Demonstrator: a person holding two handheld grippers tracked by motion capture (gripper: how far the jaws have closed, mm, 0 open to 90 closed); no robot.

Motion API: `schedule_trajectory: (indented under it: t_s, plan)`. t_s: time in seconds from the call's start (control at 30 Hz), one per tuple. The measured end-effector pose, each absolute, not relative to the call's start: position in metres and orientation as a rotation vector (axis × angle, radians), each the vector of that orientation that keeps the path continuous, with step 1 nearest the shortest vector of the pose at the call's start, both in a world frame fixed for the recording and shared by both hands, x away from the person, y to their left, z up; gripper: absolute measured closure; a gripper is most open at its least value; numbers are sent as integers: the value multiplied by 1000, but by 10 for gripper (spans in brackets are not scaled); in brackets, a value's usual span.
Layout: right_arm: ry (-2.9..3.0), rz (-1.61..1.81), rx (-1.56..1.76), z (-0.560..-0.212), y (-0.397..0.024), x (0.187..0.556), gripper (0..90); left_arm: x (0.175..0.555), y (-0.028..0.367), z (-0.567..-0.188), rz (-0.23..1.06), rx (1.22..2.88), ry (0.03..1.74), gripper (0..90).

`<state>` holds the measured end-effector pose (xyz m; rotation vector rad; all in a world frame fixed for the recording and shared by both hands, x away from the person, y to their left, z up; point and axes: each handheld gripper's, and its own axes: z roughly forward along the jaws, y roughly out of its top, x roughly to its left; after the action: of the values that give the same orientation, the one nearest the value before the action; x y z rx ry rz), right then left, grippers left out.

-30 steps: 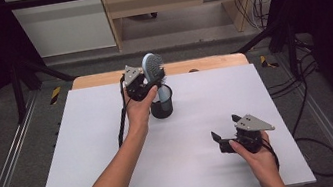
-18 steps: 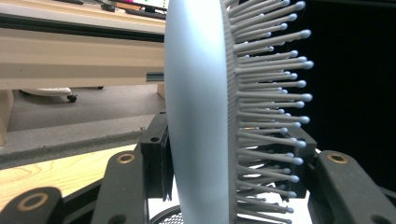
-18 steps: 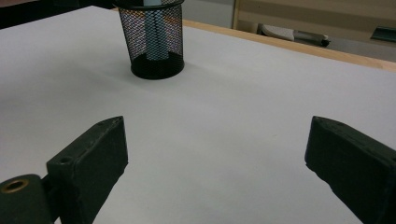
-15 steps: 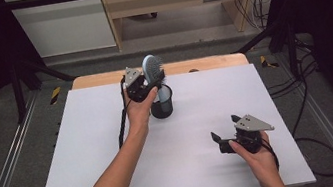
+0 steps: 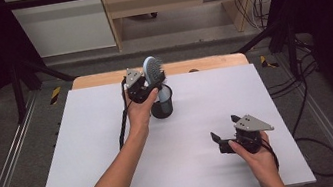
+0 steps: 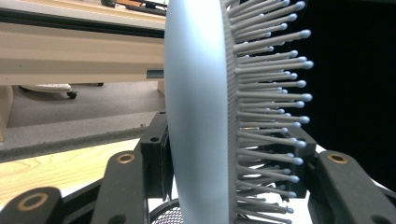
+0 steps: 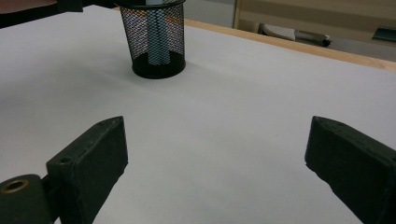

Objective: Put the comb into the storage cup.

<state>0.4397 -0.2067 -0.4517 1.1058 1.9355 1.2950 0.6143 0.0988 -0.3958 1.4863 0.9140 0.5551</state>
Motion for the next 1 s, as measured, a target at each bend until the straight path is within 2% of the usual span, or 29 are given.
schedule_trajectory:
  t_s: [1.0]
  plan:
    - [1941, 1293, 1104, -452, -206, 440, 61, 616, 104, -401, 549, 1489, 926, 475]
